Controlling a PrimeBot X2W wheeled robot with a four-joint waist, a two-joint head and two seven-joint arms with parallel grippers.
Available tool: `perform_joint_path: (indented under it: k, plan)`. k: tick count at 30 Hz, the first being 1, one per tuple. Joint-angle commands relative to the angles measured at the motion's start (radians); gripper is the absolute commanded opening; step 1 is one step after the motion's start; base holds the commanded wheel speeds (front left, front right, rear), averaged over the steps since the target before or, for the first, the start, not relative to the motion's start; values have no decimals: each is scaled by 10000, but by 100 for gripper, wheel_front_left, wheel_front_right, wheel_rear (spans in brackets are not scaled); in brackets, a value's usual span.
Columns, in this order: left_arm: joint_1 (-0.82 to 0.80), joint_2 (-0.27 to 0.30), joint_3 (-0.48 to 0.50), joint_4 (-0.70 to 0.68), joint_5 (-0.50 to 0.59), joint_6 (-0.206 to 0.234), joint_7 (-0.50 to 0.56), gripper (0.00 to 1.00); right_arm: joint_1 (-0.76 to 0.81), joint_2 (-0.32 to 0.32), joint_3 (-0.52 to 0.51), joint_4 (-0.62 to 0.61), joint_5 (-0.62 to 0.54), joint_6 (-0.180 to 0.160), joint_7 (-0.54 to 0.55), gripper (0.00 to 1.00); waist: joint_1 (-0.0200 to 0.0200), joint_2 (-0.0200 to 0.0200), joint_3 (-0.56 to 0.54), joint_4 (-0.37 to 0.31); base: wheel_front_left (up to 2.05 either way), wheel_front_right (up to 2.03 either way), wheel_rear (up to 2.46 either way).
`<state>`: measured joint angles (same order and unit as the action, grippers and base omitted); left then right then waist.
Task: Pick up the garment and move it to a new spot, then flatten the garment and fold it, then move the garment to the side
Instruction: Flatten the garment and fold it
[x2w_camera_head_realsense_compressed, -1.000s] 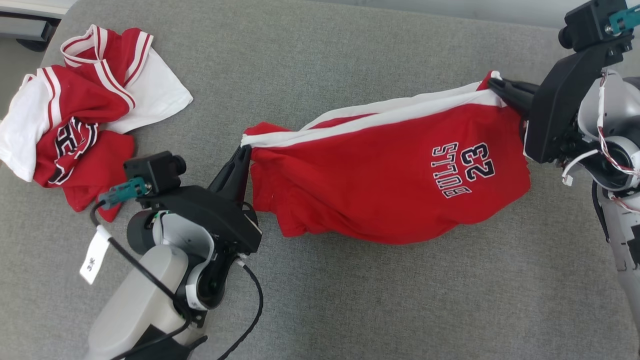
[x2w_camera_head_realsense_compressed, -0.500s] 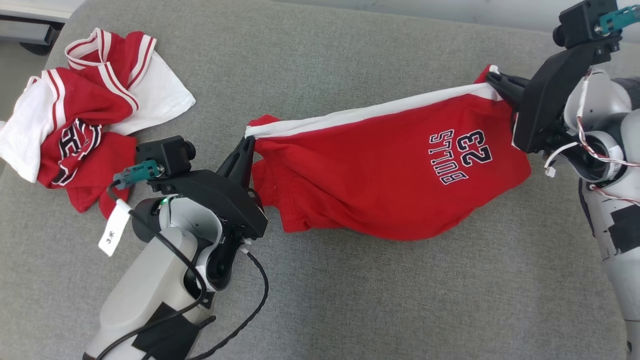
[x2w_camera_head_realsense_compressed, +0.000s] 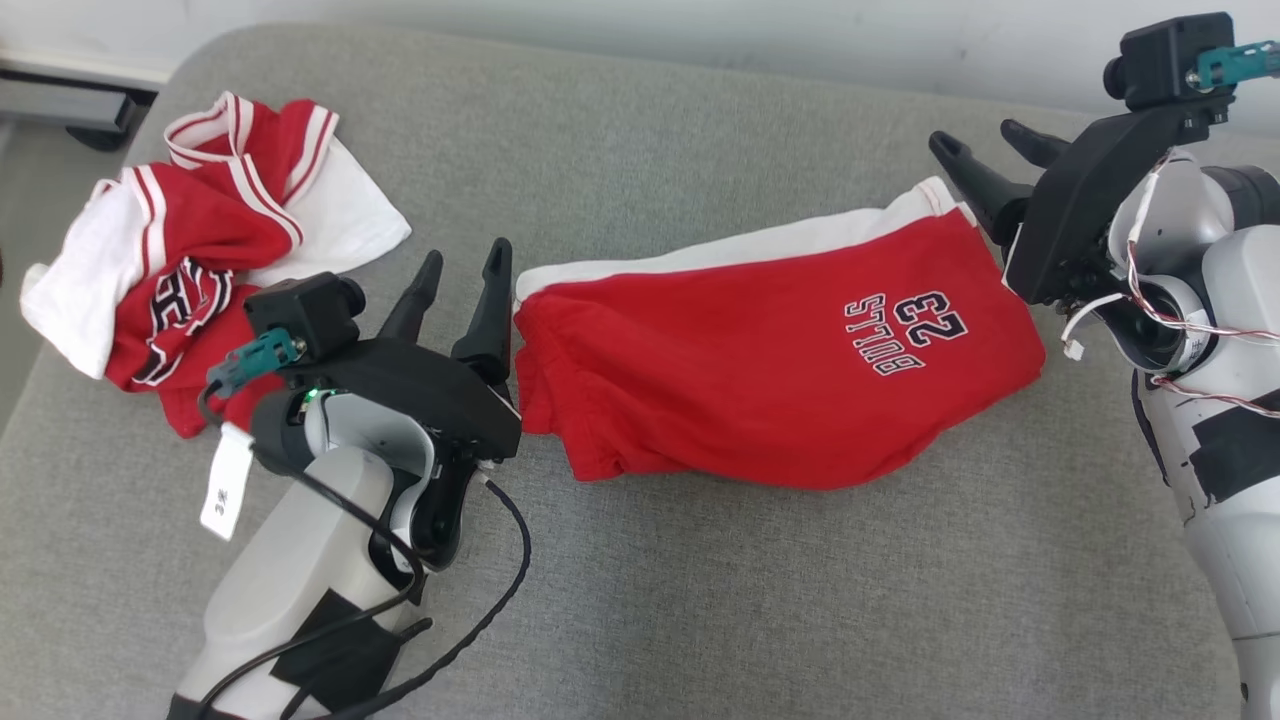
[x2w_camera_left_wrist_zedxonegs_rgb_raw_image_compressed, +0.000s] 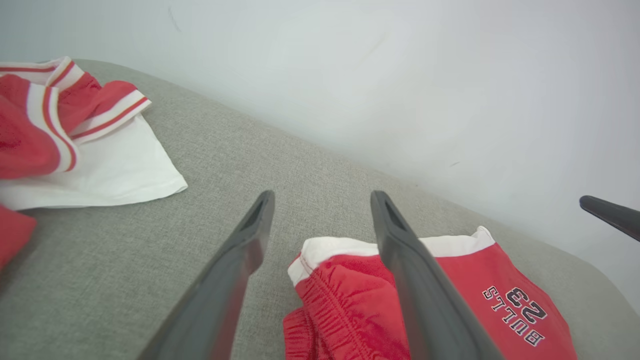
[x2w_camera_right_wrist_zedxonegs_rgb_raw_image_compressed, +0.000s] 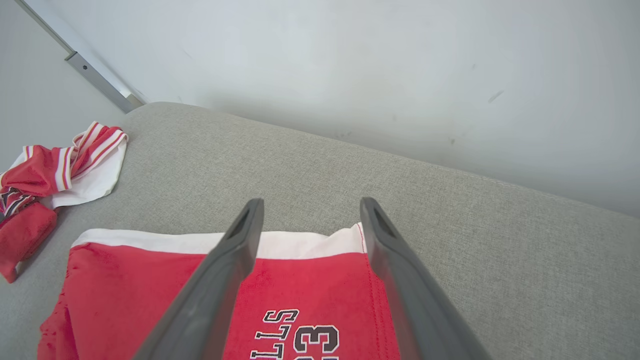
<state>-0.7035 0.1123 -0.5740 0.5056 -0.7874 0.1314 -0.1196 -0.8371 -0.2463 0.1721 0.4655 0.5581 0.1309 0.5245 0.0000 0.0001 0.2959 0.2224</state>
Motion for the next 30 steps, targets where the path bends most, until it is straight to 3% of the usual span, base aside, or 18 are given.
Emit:
perform_joint_path:
  k: [1, 5, 13, 18, 25, 30]
  plan:
    - [119, 139, 11, -15, 142, -19, -191, 100, 23, -72, -66, 29, -38, -3, -120, 100, 0, -1, -272, -5, 0, 0, 0]
    - [447, 386, -61, -293, 485, 87, -721, 100, 407, -168, -715, 335, -533, -3, -348, 100, 0, -1, -668, -85, 0, 0, 0]
    - [1854, 1010, 304, -1955, 1288, 609, -1415, 100, 1698, 405, -2200, 263, -1286, -3, -633, 100, 0, -1, -1353, -193, 0, 0, 0]
    - [3106, 1377, 466, -3212, 1589, 565, -1463, 100, 2499, 1026, -3329, 186, -1658, -3, -774, 100, 0, -1, -1510, -212, 0, 0, 0]
    - [4053, 1950, -432, -4272, 1878, 188, -847, 100, 3077, 1772, -4661, 501, -2460, -3, -304, 100, 0, -1, -1349, -52, 0, 0, 0]
    - [4236, 2023, -701, -4595, 2005, 179, -706, 100, 2934, 1891, -5217, 877, -2836, -3, -239, 100, 0, -1, -1154, 140, 0, 0, 0]
